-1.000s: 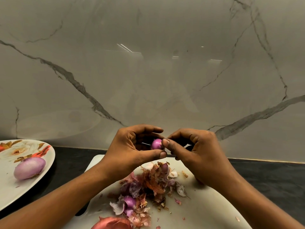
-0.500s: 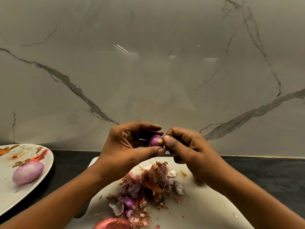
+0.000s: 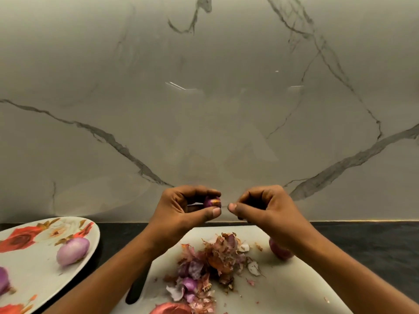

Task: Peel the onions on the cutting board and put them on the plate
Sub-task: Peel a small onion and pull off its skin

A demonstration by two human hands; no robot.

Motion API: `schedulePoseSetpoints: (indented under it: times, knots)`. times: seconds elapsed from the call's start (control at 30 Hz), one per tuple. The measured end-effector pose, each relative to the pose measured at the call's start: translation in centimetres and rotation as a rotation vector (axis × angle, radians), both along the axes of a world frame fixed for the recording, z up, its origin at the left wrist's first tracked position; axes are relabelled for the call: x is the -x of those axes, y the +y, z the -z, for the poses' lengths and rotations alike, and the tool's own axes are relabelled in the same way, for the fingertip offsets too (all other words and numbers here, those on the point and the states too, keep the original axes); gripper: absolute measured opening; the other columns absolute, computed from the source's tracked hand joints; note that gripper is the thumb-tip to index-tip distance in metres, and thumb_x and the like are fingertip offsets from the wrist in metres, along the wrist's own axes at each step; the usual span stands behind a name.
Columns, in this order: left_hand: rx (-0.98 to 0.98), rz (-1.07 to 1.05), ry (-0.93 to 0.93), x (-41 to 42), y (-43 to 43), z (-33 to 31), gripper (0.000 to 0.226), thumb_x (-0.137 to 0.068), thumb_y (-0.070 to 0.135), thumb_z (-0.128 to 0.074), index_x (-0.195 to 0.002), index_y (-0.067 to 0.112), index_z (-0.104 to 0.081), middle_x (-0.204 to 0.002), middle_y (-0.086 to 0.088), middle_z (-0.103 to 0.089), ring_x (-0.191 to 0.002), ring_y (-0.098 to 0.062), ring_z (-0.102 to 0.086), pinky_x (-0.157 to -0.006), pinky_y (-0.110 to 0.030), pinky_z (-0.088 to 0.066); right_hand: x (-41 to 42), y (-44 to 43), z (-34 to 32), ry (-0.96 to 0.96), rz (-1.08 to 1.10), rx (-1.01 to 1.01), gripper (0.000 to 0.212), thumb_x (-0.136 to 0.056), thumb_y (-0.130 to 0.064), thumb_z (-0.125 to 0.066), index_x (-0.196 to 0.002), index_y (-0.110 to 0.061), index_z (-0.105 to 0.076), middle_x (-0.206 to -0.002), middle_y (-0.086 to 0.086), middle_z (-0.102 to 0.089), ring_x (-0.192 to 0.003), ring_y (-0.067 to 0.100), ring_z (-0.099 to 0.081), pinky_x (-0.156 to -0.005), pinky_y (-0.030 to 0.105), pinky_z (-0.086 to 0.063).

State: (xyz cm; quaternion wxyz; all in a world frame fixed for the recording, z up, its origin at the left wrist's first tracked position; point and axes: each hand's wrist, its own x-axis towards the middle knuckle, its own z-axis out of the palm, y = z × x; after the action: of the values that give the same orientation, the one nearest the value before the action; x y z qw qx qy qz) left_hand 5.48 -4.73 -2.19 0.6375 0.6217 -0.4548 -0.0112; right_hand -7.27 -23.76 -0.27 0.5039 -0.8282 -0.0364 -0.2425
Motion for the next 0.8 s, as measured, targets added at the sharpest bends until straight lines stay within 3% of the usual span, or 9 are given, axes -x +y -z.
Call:
schedulePoseSetpoints:
  times: [0.2,0.3,0.5,0.67,0.8]
  knots:
    - [-0.067,-0.148,-0.083,0.4,2.9,-1.2,0.019,-0.088,0.004,-0.082,-0.104,0.012,-0.083,-0.098,-0.014,-0.081,-0.093,-0.021,-0.074,-0.089,-0.037,-0.06,0.4,-0.4,-0.5,-0.012,0.046,0.171,0.005,-0.086,-0.025,-0.083,-0.088,-0.03,-0.083,-0.083,-0.016,-0.08,-0.077,-0.001,-0.074,-0.066,0.015,-0.054]
    - [-0.124,-0.233,-0.086,1.1,6.6,-0.9,0.017,-0.091,0.006,-0.08,-0.107,0.013,-0.083,-0.097,-0.009,-0.081,-0.091,-0.02,-0.075,-0.086,-0.034,-0.06,0.1,-0.1,0.0,-0.017,0.061,0.251,0.008,-0.087,-0.042,-0.075,-0.089,-0.038,-0.082,-0.084,-0.026,-0.078,-0.082,-0.008,-0.072,-0.07,0.02,-0.053]
    - [-0.328,-0.521,-0.207,1.9,15.4,-1.3,0.02,-0.091,0.018,-0.082,-0.11,0.024,-0.081,-0.101,0.011,-0.08,-0.101,-0.011,-0.075,-0.092,-0.026,-0.061,0.1,-0.3,0.7,-0.004,0.052,0.341,0.022,-0.082,-0.052,-0.072,-0.096,-0.039,-0.082,-0.087,-0.027,-0.077,-0.076,-0.005,-0.073,-0.073,0.028,-0.061]
    - [-0.472,-0.808,-0.214,2.0,22.2,-2.4,0.022,-0.08,0.035,-0.09,-0.1,0.035,-0.081,-0.089,0.021,-0.078,-0.085,-0.004,-0.073,-0.074,-0.018,-0.059,-0.2,-0.8,0.8,-0.032,0.054,0.372,0.004,-0.088,-0.042,-0.076,-0.087,-0.041,-0.08,-0.079,-0.031,-0.074,-0.07,-0.008,-0.071,-0.065,0.026,-0.056]
    - [-0.682,-0.853,-0.26,2.2,25.1,-1.3,0.018,-0.08,0.034,-0.091,-0.096,0.036,-0.082,-0.088,0.02,-0.077,-0.086,-0.002,-0.072,-0.078,-0.023,-0.063,-0.5,-0.9,1.0,-0.022,0.058,0.413,0.006,-0.089,-0.038,-0.077,-0.085,-0.04,-0.08,-0.077,-0.034,-0.072,-0.071,-0.009,-0.07,-0.065,0.024,-0.053]
